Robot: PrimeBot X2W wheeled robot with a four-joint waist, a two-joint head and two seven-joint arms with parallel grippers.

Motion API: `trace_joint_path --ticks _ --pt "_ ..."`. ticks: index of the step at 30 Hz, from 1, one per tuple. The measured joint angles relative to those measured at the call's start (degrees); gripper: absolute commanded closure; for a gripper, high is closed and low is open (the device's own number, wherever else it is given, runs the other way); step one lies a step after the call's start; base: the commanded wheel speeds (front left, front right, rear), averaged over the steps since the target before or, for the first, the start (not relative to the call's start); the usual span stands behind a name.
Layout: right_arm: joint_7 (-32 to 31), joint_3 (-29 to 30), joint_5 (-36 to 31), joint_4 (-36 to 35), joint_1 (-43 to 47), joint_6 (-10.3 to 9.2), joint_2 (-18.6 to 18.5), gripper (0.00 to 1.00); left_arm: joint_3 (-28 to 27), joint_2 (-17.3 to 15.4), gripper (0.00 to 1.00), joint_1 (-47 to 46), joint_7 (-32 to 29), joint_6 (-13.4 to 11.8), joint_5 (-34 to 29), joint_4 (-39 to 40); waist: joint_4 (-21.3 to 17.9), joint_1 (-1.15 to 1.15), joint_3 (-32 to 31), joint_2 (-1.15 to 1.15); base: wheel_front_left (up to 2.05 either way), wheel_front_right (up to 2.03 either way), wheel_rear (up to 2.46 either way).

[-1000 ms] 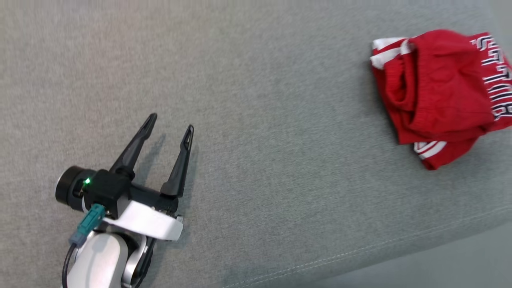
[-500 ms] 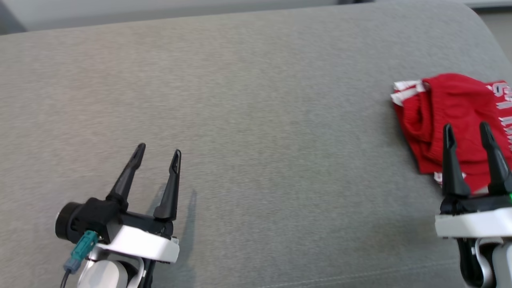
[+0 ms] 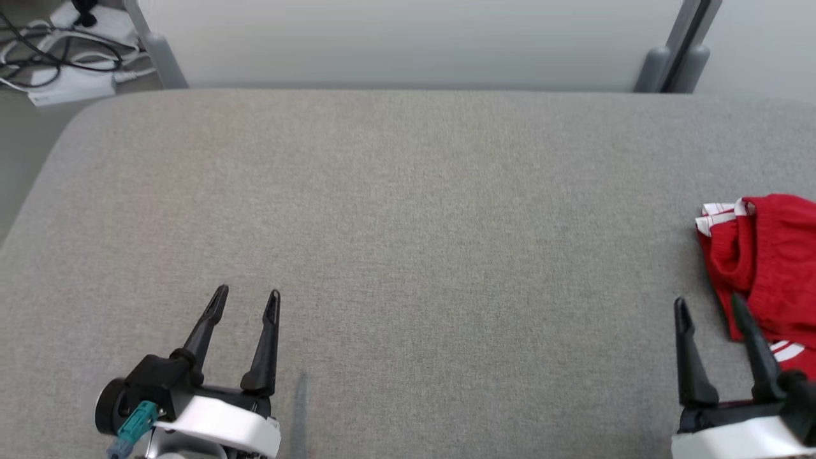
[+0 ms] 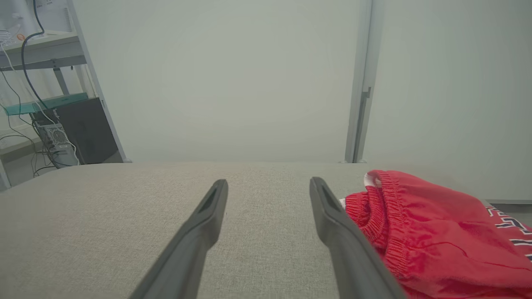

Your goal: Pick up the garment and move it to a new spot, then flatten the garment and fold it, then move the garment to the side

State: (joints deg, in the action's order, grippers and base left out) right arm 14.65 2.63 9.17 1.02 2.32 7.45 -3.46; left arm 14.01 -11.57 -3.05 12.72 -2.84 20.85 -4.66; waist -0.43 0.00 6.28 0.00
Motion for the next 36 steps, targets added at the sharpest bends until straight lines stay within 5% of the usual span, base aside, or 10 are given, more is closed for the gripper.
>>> trace_joint_path --ticks 33,34,36 --pt "-0.52 -0.89 -2.65 -0.47 5.27 0.0 1.16 0.0 -1.02 -0.96 0.0 2.8 -0.36 -1.8 1.96 -3.91 -0.54 0.0 -3.38 0.0 0.0 0.0 0.0" --pt "-0.52 -0.89 -2.65 -0.51 5.27 0.0 1.16 1.0 -0.97 -0.96 1.0 2.8 -0.36 -1.8 1.97 -3.91 -0.51 0.0 -3.37 0.0 0.0 0.0 0.0" --pt "-0.52 -1.21 -2.63 0.74 5.37 0.0 1.38 1.0 -0.78 -0.29 1.0 2.99 -0.43 -1.76 1.97 -5.28 -0.52 0.0 -3.37 0.0 0.0 0.0 0.0"
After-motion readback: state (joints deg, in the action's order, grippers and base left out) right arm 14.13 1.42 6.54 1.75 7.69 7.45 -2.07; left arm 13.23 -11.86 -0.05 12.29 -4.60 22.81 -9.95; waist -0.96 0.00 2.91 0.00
